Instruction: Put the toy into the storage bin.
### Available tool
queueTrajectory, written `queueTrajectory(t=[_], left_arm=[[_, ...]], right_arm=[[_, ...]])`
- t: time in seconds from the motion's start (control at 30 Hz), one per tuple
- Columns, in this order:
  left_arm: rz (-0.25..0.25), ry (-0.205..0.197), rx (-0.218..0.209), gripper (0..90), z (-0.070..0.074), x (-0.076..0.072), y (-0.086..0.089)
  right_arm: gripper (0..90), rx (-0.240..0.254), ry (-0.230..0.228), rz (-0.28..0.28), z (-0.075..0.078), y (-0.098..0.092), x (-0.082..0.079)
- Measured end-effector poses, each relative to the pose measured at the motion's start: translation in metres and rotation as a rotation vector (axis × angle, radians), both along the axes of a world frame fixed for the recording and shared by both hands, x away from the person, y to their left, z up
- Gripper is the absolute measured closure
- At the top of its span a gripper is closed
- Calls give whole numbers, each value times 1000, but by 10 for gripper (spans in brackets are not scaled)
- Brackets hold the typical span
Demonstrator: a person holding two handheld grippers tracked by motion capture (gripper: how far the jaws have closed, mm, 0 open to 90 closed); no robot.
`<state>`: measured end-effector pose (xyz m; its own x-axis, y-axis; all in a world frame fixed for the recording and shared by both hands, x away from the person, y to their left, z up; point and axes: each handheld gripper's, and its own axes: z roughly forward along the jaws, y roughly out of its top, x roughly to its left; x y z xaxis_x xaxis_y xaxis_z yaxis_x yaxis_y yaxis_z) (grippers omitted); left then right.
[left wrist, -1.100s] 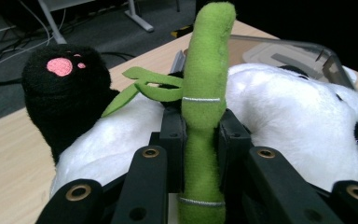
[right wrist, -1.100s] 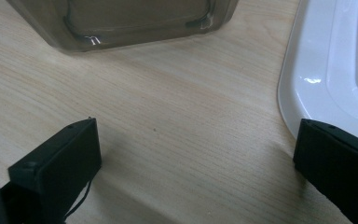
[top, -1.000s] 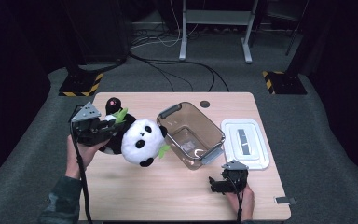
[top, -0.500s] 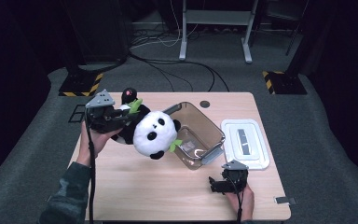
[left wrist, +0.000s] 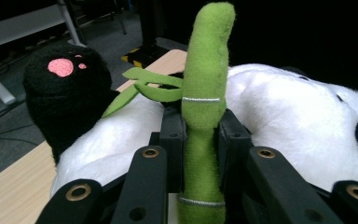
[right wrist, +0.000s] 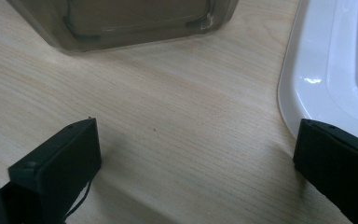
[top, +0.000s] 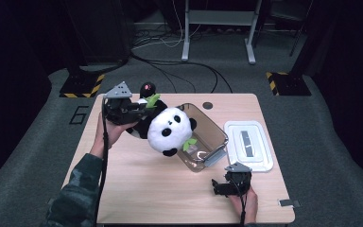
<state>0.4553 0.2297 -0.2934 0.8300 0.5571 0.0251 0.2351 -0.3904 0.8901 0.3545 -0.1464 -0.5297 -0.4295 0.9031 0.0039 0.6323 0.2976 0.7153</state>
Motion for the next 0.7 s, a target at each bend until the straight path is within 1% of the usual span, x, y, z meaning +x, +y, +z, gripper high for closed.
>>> queueTrajectory(t=[0.13, 0.23, 0.27, 0.33, 0.4, 0.43, 0.47, 0.5, 0.57, 0.67, 0.7], left_arm=[[-21, 4, 7, 760, 0, 7, -9], [-34, 2, 5, 760, -1, 12, -16], [-43, -4, 9, 760, -1, 14, -18], [-51, 3, 10, 760, -1, 17, -23], [-67, 0, 16, 760, -2, 20, -27], [-71, 5, 17, 760, -2, 21, -30], [-79, -1, 23, 759, -3, 23, -32], [-86, 7, 19, 760, -3, 25, -34], [-97, 4, 28, 759, -4, 28, -38], [-110, 17, 23, 758, -7, 33, -45], [-117, 12, 32, 758, -7, 35, -47]], right_arm=[[0, 2, -2, -6, 0, 0, 0], [0, 3, -1, -5, 0, 0, 0], [0, 4, 1, -7, 0, 0, 0], [0, 3, -1, -5, 0, 0, 0], [0, 3, 0, -6, 0, 0, 0], [0, 3, 1, -6, 0, 0, 0], [0, 3, 0, -6, 0, 0, 0], [0, 3, 0, -6, 0, 0, 0], [0, 2, -3, -3, 0, 0, 0], [0, 2, -2, -5, 0, 0, 0], [0, 1, -3, -3, 0, 0, 0]])
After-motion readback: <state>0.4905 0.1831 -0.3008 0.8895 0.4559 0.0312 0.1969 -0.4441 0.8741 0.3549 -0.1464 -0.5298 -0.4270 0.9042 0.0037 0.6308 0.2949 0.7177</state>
